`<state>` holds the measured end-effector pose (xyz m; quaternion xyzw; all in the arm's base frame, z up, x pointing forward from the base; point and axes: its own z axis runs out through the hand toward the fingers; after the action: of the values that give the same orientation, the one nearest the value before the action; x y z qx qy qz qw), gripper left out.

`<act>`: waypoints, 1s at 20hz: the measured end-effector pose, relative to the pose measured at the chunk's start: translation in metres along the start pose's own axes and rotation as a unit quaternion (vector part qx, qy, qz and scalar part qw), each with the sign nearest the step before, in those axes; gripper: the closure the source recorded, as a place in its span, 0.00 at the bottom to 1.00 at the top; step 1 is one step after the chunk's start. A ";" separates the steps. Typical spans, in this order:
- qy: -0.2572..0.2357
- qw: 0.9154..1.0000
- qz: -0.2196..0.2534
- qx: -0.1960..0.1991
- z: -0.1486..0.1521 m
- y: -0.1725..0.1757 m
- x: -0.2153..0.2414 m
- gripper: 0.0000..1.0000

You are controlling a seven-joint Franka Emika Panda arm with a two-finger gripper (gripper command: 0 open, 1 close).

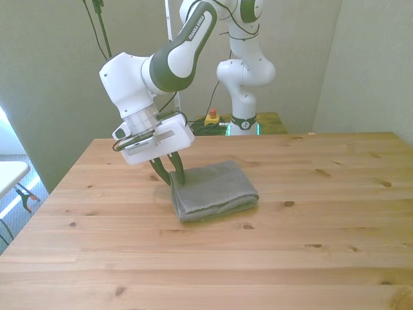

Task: Unfold the towel

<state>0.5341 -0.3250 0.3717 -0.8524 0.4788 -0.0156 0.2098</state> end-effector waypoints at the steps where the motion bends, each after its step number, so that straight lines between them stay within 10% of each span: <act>1: -0.001 1.000 0.000 0.000 0.000 0.000 0.000 1.00; 9: 0.003 1.000 -0.013 0.009 -0.016 -0.011 -0.005 1.00; 20: 0.001 0.972 -0.232 0.030 -0.054 -0.139 -0.119 1.00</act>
<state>0.5697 -0.1825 0.4937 -0.9335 0.2675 -0.0788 0.2254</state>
